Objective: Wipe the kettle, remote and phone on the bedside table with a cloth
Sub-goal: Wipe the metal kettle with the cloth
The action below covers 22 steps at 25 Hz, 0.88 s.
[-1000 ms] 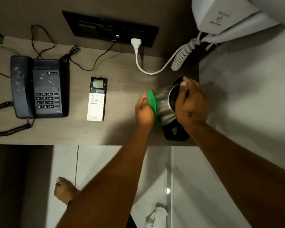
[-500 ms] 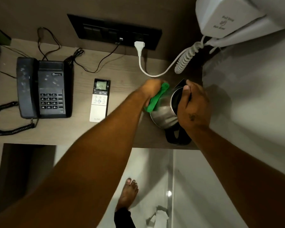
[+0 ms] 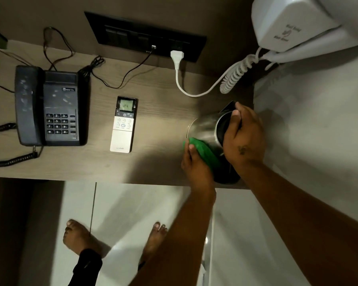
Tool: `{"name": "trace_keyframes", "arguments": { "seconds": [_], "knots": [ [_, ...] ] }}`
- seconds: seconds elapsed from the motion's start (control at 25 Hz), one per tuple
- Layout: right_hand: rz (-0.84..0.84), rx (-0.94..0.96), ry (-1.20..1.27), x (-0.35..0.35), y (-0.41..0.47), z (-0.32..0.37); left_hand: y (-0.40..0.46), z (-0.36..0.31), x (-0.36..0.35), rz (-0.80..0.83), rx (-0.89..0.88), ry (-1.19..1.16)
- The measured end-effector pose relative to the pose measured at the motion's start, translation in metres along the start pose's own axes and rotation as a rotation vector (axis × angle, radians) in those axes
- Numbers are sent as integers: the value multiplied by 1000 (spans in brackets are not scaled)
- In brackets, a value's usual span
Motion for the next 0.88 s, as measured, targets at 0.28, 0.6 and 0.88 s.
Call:
{"name": "trace_keyframes", "arguments": {
  "seconds": [0.28, 0.6, 0.88],
  "knots": [
    [-39, 19, -23, -1, 0, -1, 97, -76, -68, 279, 214, 441],
    [-34, 5, -24, 1, 1, 1, 65, -56, -36, 337, -222, 316],
    [-11, 5, -13, -1, 0, 1, 83, -30, -12, 45, 76, 46]
  ]
}}
Point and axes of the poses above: each hand's wrist, its own y-axis towards the middle knuckle, its own x-axis out of the back of the hand, z = x × y, the point moved 5 cm from there along y, towards the middle knuckle, and after that the axes turned 12 degrees about -y, right-handed, at the moved point
